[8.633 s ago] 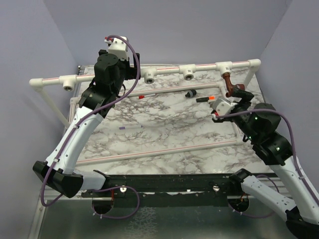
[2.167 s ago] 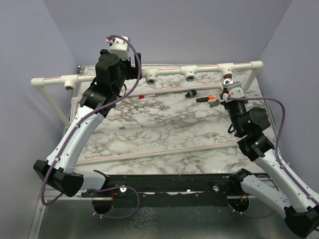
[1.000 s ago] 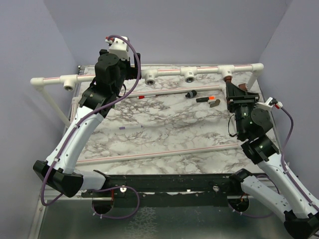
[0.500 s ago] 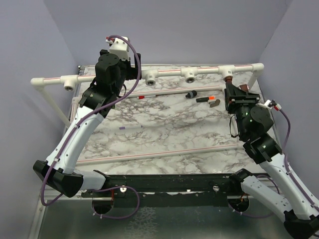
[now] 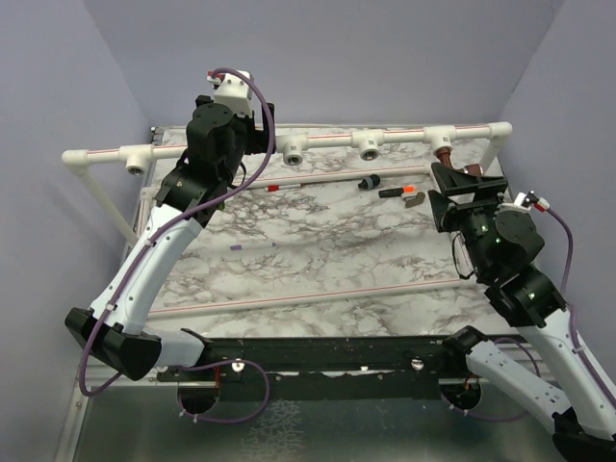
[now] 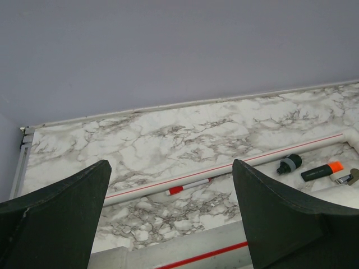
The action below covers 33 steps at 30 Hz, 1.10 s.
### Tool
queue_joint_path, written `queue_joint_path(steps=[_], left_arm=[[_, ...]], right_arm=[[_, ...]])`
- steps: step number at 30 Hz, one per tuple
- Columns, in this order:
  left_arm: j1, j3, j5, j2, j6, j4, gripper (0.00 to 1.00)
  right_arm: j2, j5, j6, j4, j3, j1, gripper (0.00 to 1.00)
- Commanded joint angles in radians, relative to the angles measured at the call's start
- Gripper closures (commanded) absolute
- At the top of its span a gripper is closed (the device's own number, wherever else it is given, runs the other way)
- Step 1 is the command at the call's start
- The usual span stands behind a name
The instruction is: Install the water faucets
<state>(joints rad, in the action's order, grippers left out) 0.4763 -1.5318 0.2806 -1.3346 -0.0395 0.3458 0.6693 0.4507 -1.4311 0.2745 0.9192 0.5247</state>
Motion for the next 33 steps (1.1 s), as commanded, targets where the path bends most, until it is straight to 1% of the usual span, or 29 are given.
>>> queue_joint_path(steps=[1, 5, 7, 9, 16, 20, 22, 29, 33], left_arm=[[0.036, 0.050, -0.096, -0.084, 0.012, 0.202, 0.09], [0.038, 0.049, -0.101, -0.086, 0.012, 0.203, 0.09], [0.038, 0.048, -0.101, -0.087, 0.012, 0.203, 0.09], [0.038, 0.047, -0.101, -0.089, 0.012, 0.203, 0.09], [0.038, 0.042, -0.101, -0.096, 0.012, 0.206, 0.09], [0.038, 0.042, -0.099, -0.097, 0.013, 0.207, 0.09], [0.038, 0.041, -0.099, -0.099, 0.013, 0.207, 0.09], [0.038, 0.039, -0.099, -0.099, 0.013, 0.208, 0.09], [0.038, 0.038, -0.102, -0.100, 0.013, 0.208, 0.09]], right_arm=[[-0.030, 0.023, 0.111, 0.130, 0.058, 0.004, 0.18], [-0.050, 0.069, 0.211, 0.217, 0.103, 0.004, 0.18], [-0.059, 0.093, 0.290, 0.246, 0.124, 0.004, 0.19], [-0.076, 0.110, 0.389, 0.238, 0.133, 0.004, 0.20], [-0.143, 0.148, 0.870, 0.126, 0.130, 0.004, 0.22], [-0.173, 0.059, 1.184, 0.028, 0.116, 0.004, 0.22], [-0.177, 0.021, 1.330, 0.010, 0.118, 0.004, 0.21], [-0.177, -0.045, 1.807, 0.067, 0.163, 0.004, 0.17], [-0.151, -0.132, 2.064, 0.206, 0.212, 0.003, 0.18]])
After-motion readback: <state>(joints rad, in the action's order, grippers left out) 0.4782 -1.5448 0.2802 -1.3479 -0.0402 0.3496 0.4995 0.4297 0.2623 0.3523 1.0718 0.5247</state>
